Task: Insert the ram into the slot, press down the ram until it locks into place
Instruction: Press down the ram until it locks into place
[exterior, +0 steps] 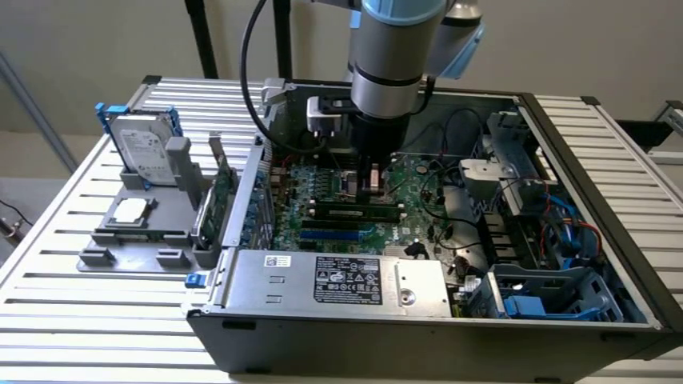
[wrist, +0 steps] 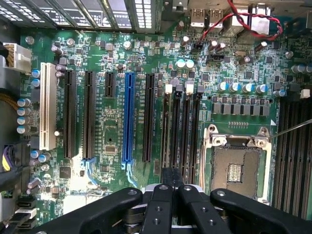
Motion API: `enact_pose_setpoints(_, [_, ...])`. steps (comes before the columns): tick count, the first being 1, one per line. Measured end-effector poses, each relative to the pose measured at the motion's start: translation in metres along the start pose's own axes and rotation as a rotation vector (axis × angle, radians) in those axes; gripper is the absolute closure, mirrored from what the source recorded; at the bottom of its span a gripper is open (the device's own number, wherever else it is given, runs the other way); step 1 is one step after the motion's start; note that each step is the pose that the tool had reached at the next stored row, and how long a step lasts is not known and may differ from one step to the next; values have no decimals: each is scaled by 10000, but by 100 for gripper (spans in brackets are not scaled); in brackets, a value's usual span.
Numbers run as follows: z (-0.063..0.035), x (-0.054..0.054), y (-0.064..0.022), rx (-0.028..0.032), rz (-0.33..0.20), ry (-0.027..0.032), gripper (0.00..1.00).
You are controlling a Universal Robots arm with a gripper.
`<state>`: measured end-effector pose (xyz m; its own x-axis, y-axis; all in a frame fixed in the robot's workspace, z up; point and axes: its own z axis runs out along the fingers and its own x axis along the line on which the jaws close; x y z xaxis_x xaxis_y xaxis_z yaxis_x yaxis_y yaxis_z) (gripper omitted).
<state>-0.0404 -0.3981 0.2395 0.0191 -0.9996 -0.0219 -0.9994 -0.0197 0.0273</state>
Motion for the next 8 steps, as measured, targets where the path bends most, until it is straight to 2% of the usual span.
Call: enact_pose_setpoints(8, [96,3,-2,-4,0,10,89])
